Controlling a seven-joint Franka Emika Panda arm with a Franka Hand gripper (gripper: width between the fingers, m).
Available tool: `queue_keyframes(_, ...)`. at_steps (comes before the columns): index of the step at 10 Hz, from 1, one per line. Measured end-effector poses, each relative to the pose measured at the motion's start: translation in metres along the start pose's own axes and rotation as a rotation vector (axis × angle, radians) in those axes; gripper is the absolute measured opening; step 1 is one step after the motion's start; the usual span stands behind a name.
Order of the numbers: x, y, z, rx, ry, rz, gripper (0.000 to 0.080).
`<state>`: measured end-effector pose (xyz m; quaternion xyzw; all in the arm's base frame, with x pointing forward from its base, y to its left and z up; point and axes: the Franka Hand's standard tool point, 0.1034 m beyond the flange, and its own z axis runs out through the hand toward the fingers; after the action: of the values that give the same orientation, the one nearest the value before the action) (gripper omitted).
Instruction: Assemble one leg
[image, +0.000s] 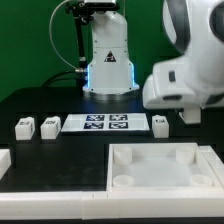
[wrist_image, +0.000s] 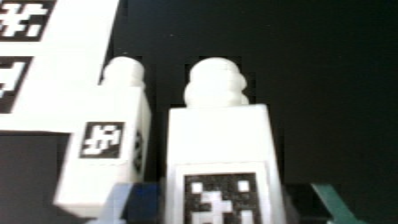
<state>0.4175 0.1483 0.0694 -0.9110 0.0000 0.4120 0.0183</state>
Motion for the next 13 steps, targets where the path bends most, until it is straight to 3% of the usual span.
queue_keyframes(1,-0.003,0.007,0.008,0.002,0.023,0.0,0.0287)
queue_keyframes(2,-0.02,0.01,0.009,-0.008,0.019,0.018,0.0288)
queue_keyframes(4,-0.007,0.005,0.001,0.009,0.222,0.011,0.0288)
queue_keyframes(5,-0.01,0.007,0.0,0.011,0.295,0.01,0.0288)
queue_keyframes(6,0.002,0.014,-0.017,0.019,0.401,-0.041,0.0288)
queue_keyframes(7,0.004,0.025,-0.047,0.012,0.476,-0.071,0.0288)
queue_keyframes(8,0.004,0.034,-0.088,0.006,0.58,-0.087,0.0288)
queue_keyframes(9,0.008,0.034,-0.112,-0.005,0.682,-0.096,0.0288)
queue_keyframes(10,0.013,0.027,-0.124,-0.006,0.779,-0.095,0.0288)
queue_keyframes(11,0.016,0.025,-0.127,0.004,0.907,-0.105,0.0288)
queue_keyframes(12,0.014,0.027,-0.12,0.006,0.955,-0.106,0.0288)
queue_keyframes(13,0.019,0.025,-0.126,0.017,1.077,-0.115,0.0288)
